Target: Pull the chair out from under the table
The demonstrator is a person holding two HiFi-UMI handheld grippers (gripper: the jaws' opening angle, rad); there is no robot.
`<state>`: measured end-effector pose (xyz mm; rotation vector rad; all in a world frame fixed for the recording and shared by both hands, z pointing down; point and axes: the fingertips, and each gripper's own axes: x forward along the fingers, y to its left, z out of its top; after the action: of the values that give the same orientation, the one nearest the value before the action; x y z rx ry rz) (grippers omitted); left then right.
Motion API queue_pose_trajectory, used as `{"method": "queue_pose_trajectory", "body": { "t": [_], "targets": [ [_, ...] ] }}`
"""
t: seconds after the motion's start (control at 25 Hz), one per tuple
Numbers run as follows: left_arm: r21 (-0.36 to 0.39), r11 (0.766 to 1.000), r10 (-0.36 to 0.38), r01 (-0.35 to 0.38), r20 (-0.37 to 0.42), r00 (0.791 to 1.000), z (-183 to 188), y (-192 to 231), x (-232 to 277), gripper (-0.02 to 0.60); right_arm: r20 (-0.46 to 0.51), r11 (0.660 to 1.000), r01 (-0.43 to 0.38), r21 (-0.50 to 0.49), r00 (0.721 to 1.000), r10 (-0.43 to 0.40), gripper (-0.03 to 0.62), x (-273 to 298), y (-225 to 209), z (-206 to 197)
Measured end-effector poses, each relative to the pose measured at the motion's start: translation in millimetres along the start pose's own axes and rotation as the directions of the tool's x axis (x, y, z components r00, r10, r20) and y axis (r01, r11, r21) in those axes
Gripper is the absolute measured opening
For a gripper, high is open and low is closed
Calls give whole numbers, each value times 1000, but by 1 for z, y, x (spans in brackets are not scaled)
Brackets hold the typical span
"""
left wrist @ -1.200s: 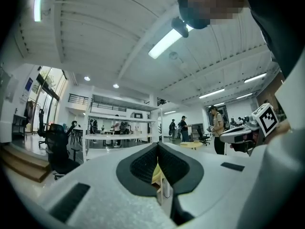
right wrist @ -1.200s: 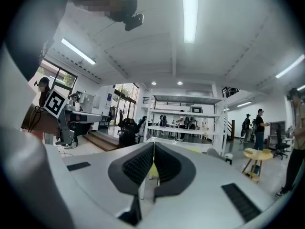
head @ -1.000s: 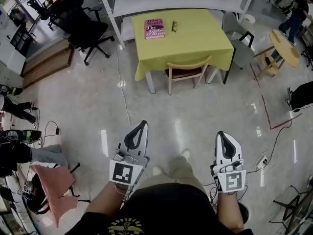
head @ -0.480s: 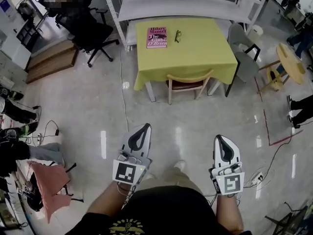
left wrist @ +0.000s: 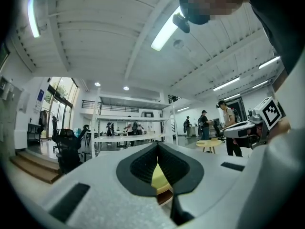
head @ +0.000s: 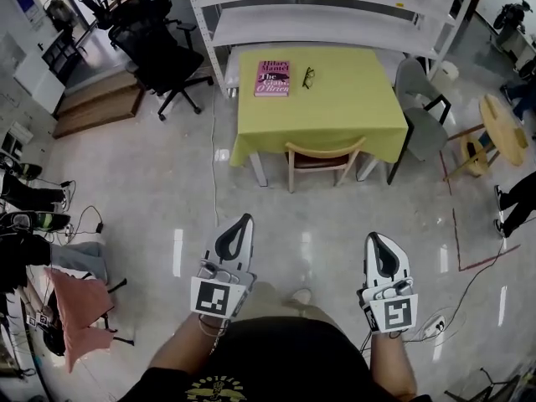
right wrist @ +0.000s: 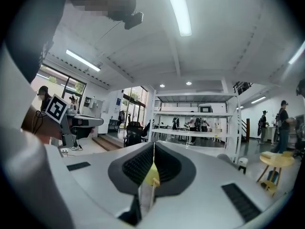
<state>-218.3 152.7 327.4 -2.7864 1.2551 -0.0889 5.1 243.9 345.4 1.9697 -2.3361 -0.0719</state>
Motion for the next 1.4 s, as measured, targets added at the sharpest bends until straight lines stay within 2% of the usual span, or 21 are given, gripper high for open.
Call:
{"method": "queue_pose_trajectory", "body": {
  "t": [0.16, 0.68, 0.88, 1.2, 1.4],
  "targets": [
    [16, 1000, 4, -4, 4, 1000, 2, 1, 6, 9, 0, 1000, -2, 3, 1000, 2, 12, 4, -9, 0],
    [26, 997, -75, 75, 2, 997, 2, -4, 60, 9, -34, 998, 50, 27, 998, -49, 12, 28, -44, -11],
    [20, 994, -107, 107, -2, 994, -5, 9, 94, 9, -37, 996, 77, 34, 996, -76, 12, 59, -59, -14],
    [5, 992, -123, 123, -7, 992, -4, 43, 155, 9, -53, 995, 87, 39, 995, -85, 11, 126, -85, -11],
    [-6, 993, -120, 119, -10, 993, -7, 68, 194, 9, -29, 996, 82, 20, 996, -82, 12, 165, -97, -1]
  ]
}}
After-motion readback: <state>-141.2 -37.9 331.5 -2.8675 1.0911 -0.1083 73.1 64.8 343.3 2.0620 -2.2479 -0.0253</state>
